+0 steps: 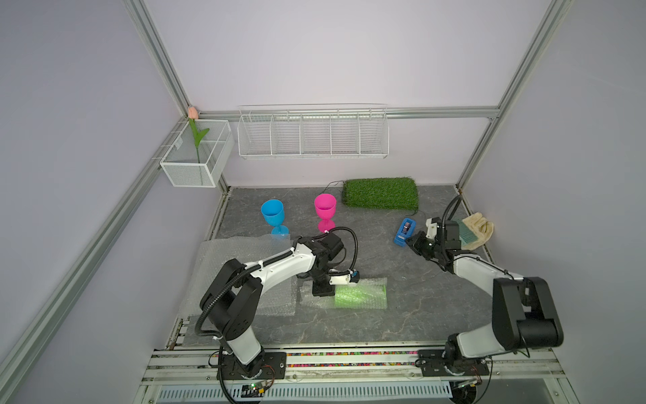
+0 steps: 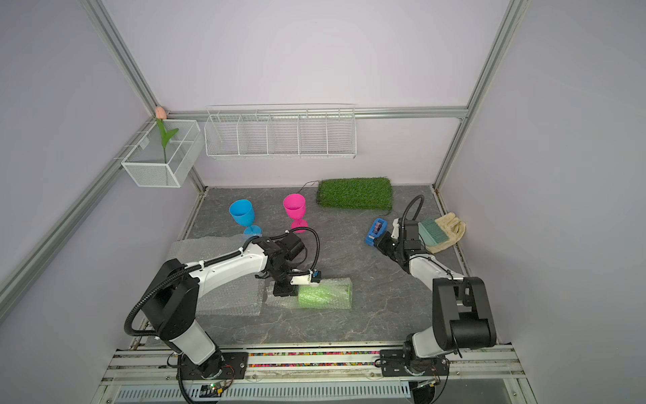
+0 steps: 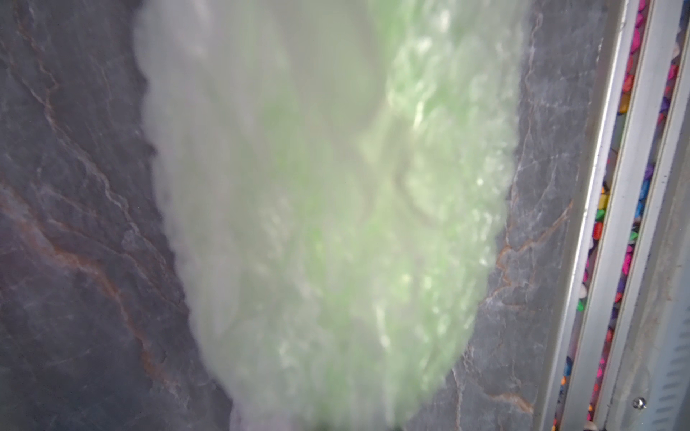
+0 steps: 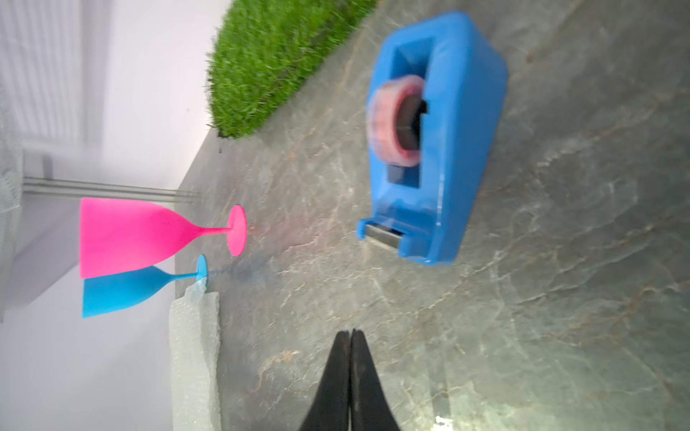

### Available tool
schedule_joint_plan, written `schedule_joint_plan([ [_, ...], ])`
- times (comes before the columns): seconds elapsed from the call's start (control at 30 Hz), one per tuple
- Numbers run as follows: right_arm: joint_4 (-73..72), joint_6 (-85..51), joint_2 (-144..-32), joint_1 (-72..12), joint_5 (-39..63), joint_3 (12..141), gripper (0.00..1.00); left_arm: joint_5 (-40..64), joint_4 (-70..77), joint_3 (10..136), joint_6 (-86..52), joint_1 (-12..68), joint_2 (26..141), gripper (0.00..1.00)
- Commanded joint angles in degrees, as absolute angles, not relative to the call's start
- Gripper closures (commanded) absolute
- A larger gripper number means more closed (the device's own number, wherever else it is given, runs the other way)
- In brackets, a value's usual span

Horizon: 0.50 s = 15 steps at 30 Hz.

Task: Wrap wine glasses in bubble wrap
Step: Tear off the tape using the Tape Cutter, then stick the tape on the bubble wrap.

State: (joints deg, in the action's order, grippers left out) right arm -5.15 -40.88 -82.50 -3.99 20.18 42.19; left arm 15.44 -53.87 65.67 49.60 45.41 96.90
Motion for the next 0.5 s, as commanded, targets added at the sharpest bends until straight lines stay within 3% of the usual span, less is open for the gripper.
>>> schedule_joint_plan([
  [0.0,2.51,-34.55,-76.34,-5.95,18.26,44.05,0.93,15.72,-56.24,66.92,49.92,45.70,98.09,1.00],
  [0.13,10.16,-29.61,-67.79,-9.27,15.40,46.66,0.93,15.76,-56.05,66.97,49.91,45.70,97.91,1.00],
  [0.47,23.22,-23.09,-53.39,-17.67,19.72,53.88,0.93,15.39,-55.74,66.90,49.77,45.70,97.54,1.00],
])
